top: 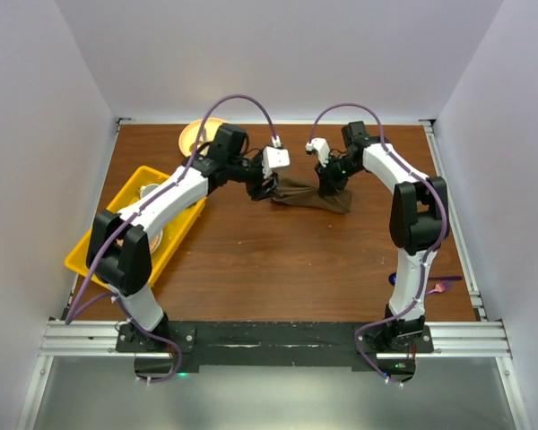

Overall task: Fold the napkin into a case and place the utensils inside
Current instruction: Turn over the smaller rectangle-folded napkin at the center of the board, then rotate the smaller rectangle-folded napkin at the center of the board.

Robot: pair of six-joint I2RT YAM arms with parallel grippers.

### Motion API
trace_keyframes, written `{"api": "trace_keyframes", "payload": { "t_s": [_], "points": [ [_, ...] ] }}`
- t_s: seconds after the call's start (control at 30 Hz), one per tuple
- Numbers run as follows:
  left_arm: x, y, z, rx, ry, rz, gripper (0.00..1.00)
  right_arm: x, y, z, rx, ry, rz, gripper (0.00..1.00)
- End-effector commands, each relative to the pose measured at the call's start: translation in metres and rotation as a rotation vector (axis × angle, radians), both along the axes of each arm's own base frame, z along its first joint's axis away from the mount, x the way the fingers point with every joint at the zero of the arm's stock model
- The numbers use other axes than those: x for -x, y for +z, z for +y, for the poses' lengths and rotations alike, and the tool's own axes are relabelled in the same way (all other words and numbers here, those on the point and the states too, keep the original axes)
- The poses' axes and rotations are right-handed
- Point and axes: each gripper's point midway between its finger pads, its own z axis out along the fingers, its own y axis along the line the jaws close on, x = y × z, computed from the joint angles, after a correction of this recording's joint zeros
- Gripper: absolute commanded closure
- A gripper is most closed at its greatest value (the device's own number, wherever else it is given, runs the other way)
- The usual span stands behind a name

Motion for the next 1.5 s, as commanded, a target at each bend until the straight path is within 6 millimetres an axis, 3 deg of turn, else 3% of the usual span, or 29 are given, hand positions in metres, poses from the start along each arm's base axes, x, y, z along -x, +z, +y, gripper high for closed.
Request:
{"api": "trace_keyframes", "payload": {
  "t_s": [0.0, 0.03, 0.07, 0.13, 0.17, 0.23, 0.27, 0.3, 0.37, 0.43, 0.47, 0.63, 0.77, 0.8, 0.83, 0.93, 0.97, 1.03, 1.07, 1.1, 1.13, 1.17, 1.23, 1.27, 1.3, 1.37, 1.47],
  "points": [
    [-0.038, 0.006, 0.036, 0.066, 0.214, 0.11, 0.38, -0.031, 0.041, 0.014, 0.058, 0.107, -0.309, 1.0],
    [-0.042, 0.007, 0.041, 0.082, 0.255, 0.154, 0.38, -0.031, 0.05, 0.017, 0.065, 0.116, -0.354, 1.0],
    [-0.048, 0.008, 0.046, 0.092, 0.28, 0.165, 0.38, -0.021, 0.041, 0.021, 0.077, 0.132, -0.352, 1.0],
    [-0.06, 0.01, 0.06, 0.121, 0.352, 0.191, 0.38, -0.026, 0.055, 0.023, 0.102, 0.135, -0.462, 1.0],
    [-0.061, 0.008, 0.065, 0.127, 0.372, 0.204, 0.37, -0.012, 0.04, 0.027, 0.116, 0.157, -0.45, 1.0],
    [-0.065, 0.007, 0.075, 0.142, 0.413, 0.231, 0.38, -0.011, 0.043, 0.029, 0.147, 0.179, -0.537, 1.0],
    [-0.064, 0.003, 0.078, 0.141, 0.424, 0.246, 0.38, 0.006, 0.036, 0.033, 0.157, 0.21, -0.546, 1.0],
    [-0.065, 0.001, 0.081, 0.147, 0.441, 0.263, 0.38, 0.006, 0.039, 0.035, 0.163, 0.229, -0.601, 1.0],
    [-0.063, -0.004, 0.085, 0.148, 0.45, 0.292, 0.4, 0.028, 0.027, 0.039, 0.192, 0.279, -0.617, 1.0],
    [-0.06, -0.008, 0.085, 0.147, 0.456, 0.323, 0.41, 0.034, 0.025, 0.043, 0.204, 0.314, -0.667, 1.0],
    [-0.059, -0.013, 0.087, 0.142, 0.462, 0.341, 0.41, 0.047, 0.011, 0.042, 0.226, 0.342, -0.657, 1.0],
    [-0.053, -0.022, 0.087, 0.132, 0.456, 0.384, 0.43, 0.066, -0.003, 0.046, 0.266, 0.444, -0.722, 0.98],
    [-0.049, -0.028, 0.087, 0.122, 0.448, 0.401, 0.43, 0.085, -0.012, 0.048, 0.266, 0.533, -0.709, 0.76],
    [-0.048, -0.027, 0.085, 0.126, 0.435, 0.402, 0.43, 0.09, -0.013, 0.049, 0.26, 0.556, -0.694, 0.64],
    [-0.046, -0.027, 0.084, 0.127, 0.426, 0.41, 0.43, 0.093, -0.008, 0.05, 0.25, 0.565, -0.697, 0.5],
    [-0.035, -0.027, 0.078, 0.134, 0.369, 0.455, 0.49, 0.101, 0.012, 0.058, 0.19, 0.563, -0.657, 0.36],
    [-0.034, -0.026, 0.076, 0.134, 0.349, 0.47, 0.51, 0.097, 0.03, 0.065, 0.163, 0.556, -0.665, 0.35],
    [-0.022, -0.028, 0.071, 0.137, 0.302, 0.523, 0.6, 0.105, 0.041, 0.065, 0.127, 0.51, -0.575, 0.34],
    [-0.02, -0.03, 0.067, 0.133, 0.285, 0.541, 0.64, 0.095, 0.062, 0.065, 0.092, 0.474, -0.576, 0.34],
    [-0.016, -0.03, 0.063, 0.134, 0.267, 0.559, 0.68, 0.107, 0.061, 0.056, 0.081, 0.453, -0.479, 0.34],
    [-0.012, -0.035, 0.061, 0.121, 0.258, 0.587, 0.73, 0.098, 0.081, 0.052, 0.031, 0.41, -0.469, 0.34],
    [-0.006, -0.037, 0.054, 0.115, 0.237, 0.597, 0.75, 0.107, 0.076, 0.045, 0.019, 0.369, -0.366, 0.35],
    [0.002, -0.046, 0.046, 0.09, 0.212, 0.627, 0.83, 0.099, 0.087, 0.036, -0.009, 0.315, -0.306, 0.41],
    [0.008, -0.048, 0.036, 0.074, 0.189, 0.632, 0.85, 0.095, 0.086, 0.025, -0.016, 0.277, -0.262, 0.48],
    [0.01, -0.052, 0.033, 0.06, 0.186, 0.637, 0.87, 0.104, 0.069, 0.016, -0.001, 0.281, -0.149, 0.53],
    [0.016, -0.064, 0.025, 0.032, 0.181, 0.666, 0.9, 0.102, 0.065, 0.003, 0.008, 0.278, -0.086, 0.63],
    [0.018, -0.082, 0.021, 0.002, 0.198, 0.704, 0.94, 0.111, 0.041, -0.01, 0.039, 0.313, 0.017, 0.68]
  ]
}}
